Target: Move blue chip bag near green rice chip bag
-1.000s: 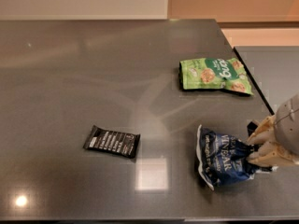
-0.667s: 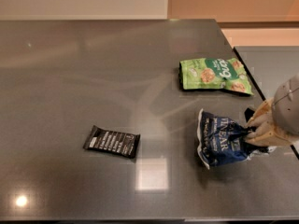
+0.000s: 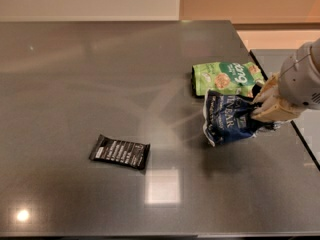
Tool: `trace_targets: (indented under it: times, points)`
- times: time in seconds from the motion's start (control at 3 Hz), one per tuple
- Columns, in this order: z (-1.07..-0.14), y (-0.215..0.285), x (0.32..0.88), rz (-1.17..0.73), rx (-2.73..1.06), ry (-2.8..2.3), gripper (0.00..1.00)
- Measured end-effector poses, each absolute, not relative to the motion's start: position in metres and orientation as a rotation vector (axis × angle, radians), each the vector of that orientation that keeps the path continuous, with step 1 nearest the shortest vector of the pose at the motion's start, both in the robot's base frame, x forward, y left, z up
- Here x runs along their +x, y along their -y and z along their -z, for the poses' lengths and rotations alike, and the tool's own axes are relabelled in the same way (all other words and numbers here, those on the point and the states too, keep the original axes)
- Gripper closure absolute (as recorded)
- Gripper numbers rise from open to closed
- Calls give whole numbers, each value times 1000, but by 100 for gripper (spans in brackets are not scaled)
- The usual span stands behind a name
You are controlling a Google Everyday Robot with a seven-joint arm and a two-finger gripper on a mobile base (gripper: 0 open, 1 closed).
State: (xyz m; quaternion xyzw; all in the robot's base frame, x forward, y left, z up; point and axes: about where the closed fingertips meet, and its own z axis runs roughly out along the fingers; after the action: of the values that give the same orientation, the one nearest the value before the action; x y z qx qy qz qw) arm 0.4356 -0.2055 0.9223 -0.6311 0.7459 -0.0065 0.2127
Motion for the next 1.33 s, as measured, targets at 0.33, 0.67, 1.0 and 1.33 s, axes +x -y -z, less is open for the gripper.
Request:
trace_targets:
  times: [0.33, 0.67, 1.0, 1.33]
  points:
    - [-923, 206, 460, 46, -1726, -2060, 85]
    - [-921, 209, 481, 61, -1700, -2061, 62]
    - [-918, 212, 498, 58, -1681, -2047, 38]
    - [-917, 210, 498, 56, -1685, -2047, 15]
